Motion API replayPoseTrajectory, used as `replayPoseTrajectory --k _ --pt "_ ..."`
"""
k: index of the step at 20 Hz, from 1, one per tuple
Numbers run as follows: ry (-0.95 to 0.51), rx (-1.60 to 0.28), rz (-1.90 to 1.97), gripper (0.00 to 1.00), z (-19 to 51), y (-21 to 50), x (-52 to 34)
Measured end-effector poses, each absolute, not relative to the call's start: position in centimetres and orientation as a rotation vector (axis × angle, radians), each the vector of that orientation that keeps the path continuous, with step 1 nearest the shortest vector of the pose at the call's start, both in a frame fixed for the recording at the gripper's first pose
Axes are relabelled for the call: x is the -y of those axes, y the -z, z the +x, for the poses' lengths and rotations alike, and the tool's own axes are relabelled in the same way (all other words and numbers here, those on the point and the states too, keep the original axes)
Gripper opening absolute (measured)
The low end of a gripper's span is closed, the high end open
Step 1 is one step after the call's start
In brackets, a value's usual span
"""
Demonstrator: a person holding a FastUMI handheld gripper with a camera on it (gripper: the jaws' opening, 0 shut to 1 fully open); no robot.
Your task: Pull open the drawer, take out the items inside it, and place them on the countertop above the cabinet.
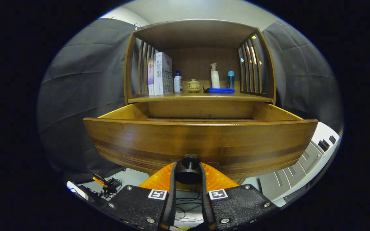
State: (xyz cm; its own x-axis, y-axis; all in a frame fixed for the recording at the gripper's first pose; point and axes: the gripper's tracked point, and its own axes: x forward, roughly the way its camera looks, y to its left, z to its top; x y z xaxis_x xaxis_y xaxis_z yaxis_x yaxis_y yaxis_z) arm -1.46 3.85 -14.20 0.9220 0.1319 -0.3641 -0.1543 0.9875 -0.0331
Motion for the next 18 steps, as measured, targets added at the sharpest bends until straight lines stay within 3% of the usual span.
replayPoseTrajectory --k 5,9,13,18 --pt "-0.144 -0.354 -0.060 0.33 -1.6 14.2 -3.9" --pt "-0.170 -0.359 -0.023 0.47 -1.6 14.1 -4.1" --pt "-0.185 -0.329 -0.024 0.84 -2.0 12.8 -3.5" --pt "-0.266 -0.176 -0.074 0.93 -2.2 8.5 -4.2"
